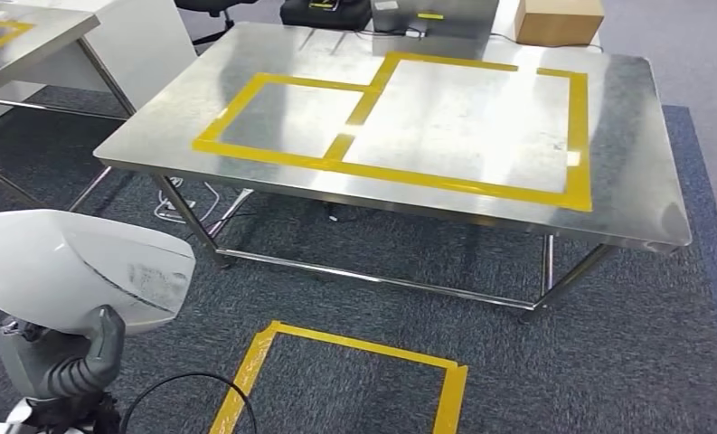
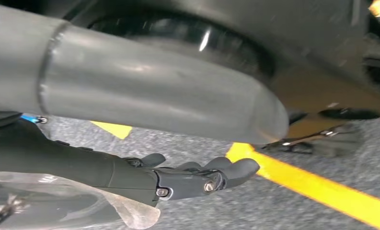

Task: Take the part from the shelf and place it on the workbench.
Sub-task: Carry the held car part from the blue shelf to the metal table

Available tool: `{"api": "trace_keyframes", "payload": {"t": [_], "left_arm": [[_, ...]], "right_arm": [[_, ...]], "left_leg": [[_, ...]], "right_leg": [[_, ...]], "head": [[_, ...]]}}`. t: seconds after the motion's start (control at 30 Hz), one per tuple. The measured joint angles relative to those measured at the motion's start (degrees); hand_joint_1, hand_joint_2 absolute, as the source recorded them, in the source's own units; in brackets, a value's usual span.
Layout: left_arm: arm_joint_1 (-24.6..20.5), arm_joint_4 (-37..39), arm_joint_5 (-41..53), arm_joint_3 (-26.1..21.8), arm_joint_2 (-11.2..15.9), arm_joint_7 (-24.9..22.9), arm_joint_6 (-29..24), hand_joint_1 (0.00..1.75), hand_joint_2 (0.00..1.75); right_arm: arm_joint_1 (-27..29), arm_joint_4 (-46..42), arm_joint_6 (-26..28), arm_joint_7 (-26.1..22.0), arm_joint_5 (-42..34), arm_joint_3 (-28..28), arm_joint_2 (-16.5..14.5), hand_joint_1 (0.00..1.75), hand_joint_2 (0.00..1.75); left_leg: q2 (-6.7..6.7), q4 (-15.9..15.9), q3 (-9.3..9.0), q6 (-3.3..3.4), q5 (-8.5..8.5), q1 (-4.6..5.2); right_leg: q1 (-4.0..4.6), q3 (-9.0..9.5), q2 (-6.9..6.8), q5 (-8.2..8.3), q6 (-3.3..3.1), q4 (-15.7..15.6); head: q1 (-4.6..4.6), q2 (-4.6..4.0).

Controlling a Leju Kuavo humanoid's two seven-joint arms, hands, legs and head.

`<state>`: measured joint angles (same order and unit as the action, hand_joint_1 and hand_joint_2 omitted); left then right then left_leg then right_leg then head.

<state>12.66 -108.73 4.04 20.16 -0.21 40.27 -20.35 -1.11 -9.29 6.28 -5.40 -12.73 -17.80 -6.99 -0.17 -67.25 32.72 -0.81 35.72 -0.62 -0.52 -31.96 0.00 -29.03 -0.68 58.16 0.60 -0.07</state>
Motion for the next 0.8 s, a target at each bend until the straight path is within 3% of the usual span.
{"api": "trace_keyframes", "payload": {"t": [0.07,0.1,0.13,0.2,0.23,0.27,0.33,0.4,0.47,0.53,0.6,0.63,0.67,0.73,0.8], "left_arm": [[0.07,0.02,-0.05,0.01,0.02,-0.01,0.0,1.75,1.75],[0.08,0.03,-0.1,0.01,0.03,-0.01,0.0,1.75,1.75],[0.08,0.03,-0.14,0.01,0.04,-0.01,0.0,1.75,1.75],[0.07,0.05,-0.21,0.01,0.07,-0.01,0.0,1.75,1.75],[0.06,0.06,-0.22,0.01,0.08,-0.01,0.01,1.75,1.75],[0.01,0.06,-0.22,0.02,0.1,-0.02,0.03,1.75,1.75],[-0.06,0.06,-0.21,0.01,0.12,-0.03,0.08,1.75,1.75],[-0.09,0.04,-0.19,0.0,0.1,-0.03,0.11,1.75,1.75],[-0.23,0.03,-0.09,0.01,0.05,-0.02,0.11,1.75,1.75],[-0.37,0.03,-0.02,0.03,0.04,-0.02,0.11,1.75,1.75],[-0.38,0.03,-0.03,0.04,0.03,-0.02,0.13,1.75,1.75],[-0.37,0.03,-0.05,0.04,0.02,-0.02,0.13,1.75,1.75],[-0.37,0.03,-0.11,0.04,0.01,-0.01,0.13,1.75,1.75],[-0.36,0.05,-0.22,0.03,0.0,-0.02,0.13,1.75,1.75],[-0.42,0.07,-0.27,0.01,-0.02,-0.03,0.13,1.75,1.75]], "right_arm": [[-0.02,0.0,-0.04,0.02,0.01,0.01,0.0,0.0,0.0],[0.03,0.0,-0.05,0.04,0.01,0.01,0.0,0.0,0.0],[0.08,0.0,-0.05,0.06,0.02,0.02,0.0,0.0,0.0],[0.14,0.01,-0.08,0.09,0.03,0.03,0.0,0.0,0.0],[0.07,0.01,-0.11,0.09,0.04,0.03,0.0,0.0,0.0],[-0.01,0.01,-0.15,0.1,0.05,0.03,0.0,0.0,0.0],[-0.18,0.01,-0.19,0.13,0.1,0.03,0.0,0.0,0.0],[-0.25,0.01,-0.2,0.16,0.16,0.03,0.0,0.0,0.0],[-0.44,0.0,-0.2,0.17,0.22,0.03,0.0,0.0,0.0],[-0.6,0.0,-0.2,0.19,0.3,0.03,0.01,0.0,0.0],[-0.44,0.01,-0.2,0.24,0.38,0.03,0.02,0.0,0.0],[-0.28,0.01,-0.2,0.26,0.4,0.03,0.03,0.0,0.0],[-0.12,0.02,-0.2,0.26,0.4,0.03,0.03,0.0,0.0],[0.12,0.05,-0.19,0.25,0.4,0.03,0.05,0.0,0.0],[0.16,0.07,-0.19,0.26,0.4,0.03,0.06,0.0,0.0]], "left_leg": [[0.0,-7.18,4.99,-0.18,1.33,-0.01],[0.0,-8.26,6.48,-0.15,0.35,0.0],[0.0,-6.91,6.82,-0.01,-1.97,0.01],[0.02,-0.19,5.18,0.53,-7.64,0.15],[0.03,2.96,4.05,0.83,-9.23,0.32],[0.05,5.02,3.2,1.14,-9.51,0.53],[0.0,6.9,2.29,1.74,-8.39,0.8],[-0.16,8.22,1.13,2.33,-8.05,0.54],[-0.17,9.18,-0.33,2.75,-7.91,0.23],[-0.08,9.53,-1.26,2.99,-7.23,0.22],[-0.13,9.57,-2.49,3.03,-6.11,0.21],[-0.2,9.57,-3.36,2.99,-5.45,0.21],[-0.25,9.57,-4.37,2.89,-4.72,0.22],[-0.28,9.58,-6.16,2.52,-3.12,0.26],[-0.28,9.68,-7.26,1.86,-1.79,0.24]], "right_leg": [[0.03,1.14,0.06,-1.0,-0.1,0.0],[0.05,1.85,0.12,-1.55,-0.08,0.0],[0.06,2.68,0.22,-2.17,0.0,0.0],[0.06,4.26,0.39,-3.45,0.31,-0.07],[0.1,4.71,0.48,-4.06,0.61,-0.13],[0.11,4.91,0.47,-4.51,0.94,-0.28],[0.12,5.59,0.32,-4.63,1.8,-0.62],[0.07,6.0,0.12,-4.49,2.48,-0.45],[0.02,3.33,0.08,-4.94,2.85,3.79],[-0.05,-1.99,0.08,-6.96,3.23,11.24],[-0.09,-6.23,0.07,-9.09,3.58,14.77],[-0.1,-7.06,0.06,-8.72,3.6,13.84],[-0.1,-7.15,0.06,-6.92,3.51,11.28],[0.01,-6.44,-0.09,-0.67,3.06,4.78],[0.38,-5.66,-0.28,2.58,2.27,1.86]], "head": [[-0.02,0.0],[0.01,0.0],[-0.02,0.0],[0.03,0.0],[0.03,-0.01],[0.07,-0.02],[0.1,-0.03],[0.2,-0.02],[0.43,-0.01],[0.64,0.0],[0.71,-0.01],[0.71,-0.01],[0.72,-0.02],[0.68,-0.02],[0.57,-0.01]]}}
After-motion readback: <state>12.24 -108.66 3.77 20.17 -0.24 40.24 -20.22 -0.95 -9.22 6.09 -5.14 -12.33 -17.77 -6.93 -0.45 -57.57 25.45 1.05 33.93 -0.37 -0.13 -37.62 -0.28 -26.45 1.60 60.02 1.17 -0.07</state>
